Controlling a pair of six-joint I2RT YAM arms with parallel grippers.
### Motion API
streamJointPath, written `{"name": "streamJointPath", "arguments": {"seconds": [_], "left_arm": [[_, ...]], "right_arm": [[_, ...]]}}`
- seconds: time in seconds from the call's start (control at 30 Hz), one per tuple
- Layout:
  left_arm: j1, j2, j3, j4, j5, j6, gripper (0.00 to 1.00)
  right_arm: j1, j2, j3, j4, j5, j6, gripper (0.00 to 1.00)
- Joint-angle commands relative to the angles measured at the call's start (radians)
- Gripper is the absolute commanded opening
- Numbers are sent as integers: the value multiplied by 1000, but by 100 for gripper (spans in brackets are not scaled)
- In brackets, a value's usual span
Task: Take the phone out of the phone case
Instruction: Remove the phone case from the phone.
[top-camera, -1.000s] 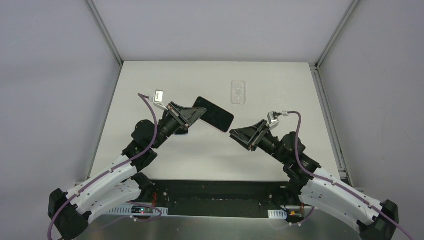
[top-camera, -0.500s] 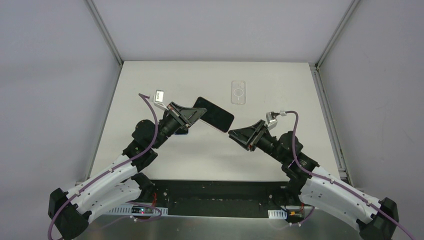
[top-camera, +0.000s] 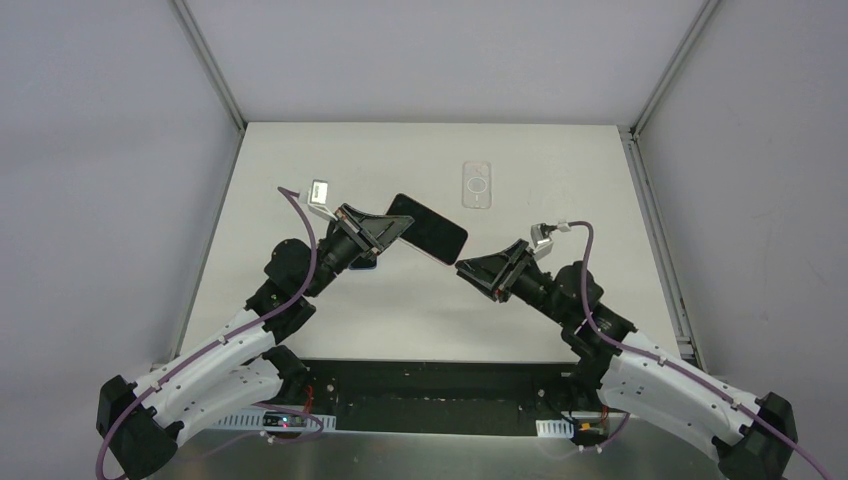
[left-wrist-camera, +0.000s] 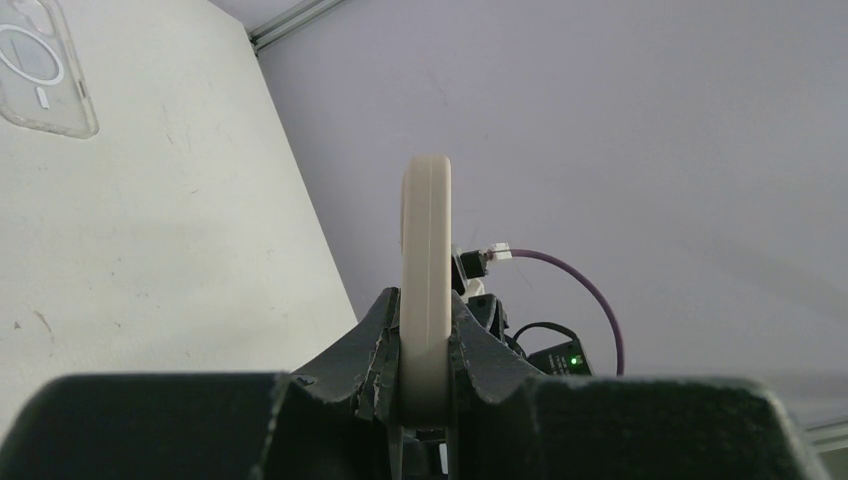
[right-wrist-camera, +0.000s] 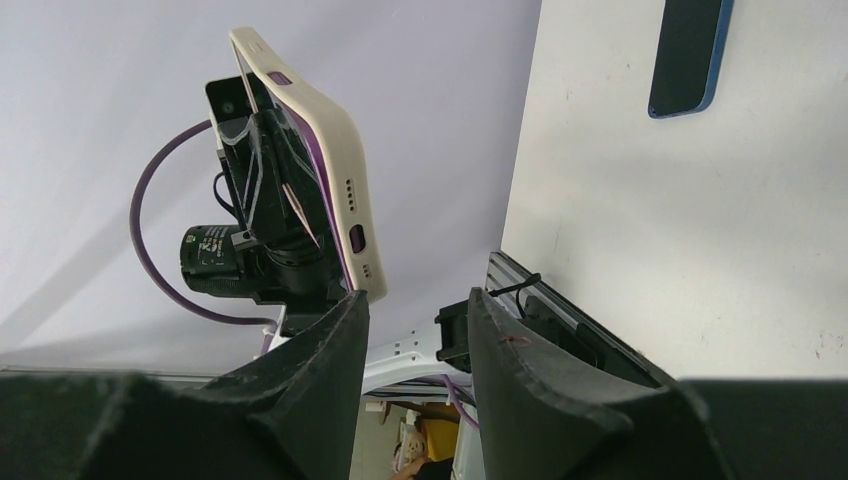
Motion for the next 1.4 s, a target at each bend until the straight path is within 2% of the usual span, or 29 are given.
{"name": "streamJointPath", "arguments": {"seconds": [0.0,1.37], "left_arm": [[-17,-11,44,132,26,-27,0],[-86,3,86,181,66,-79,0]], "right_arm": [[0,13,21,31,5,0,43],[-53,163,101,42,-24,-9,42]]}}
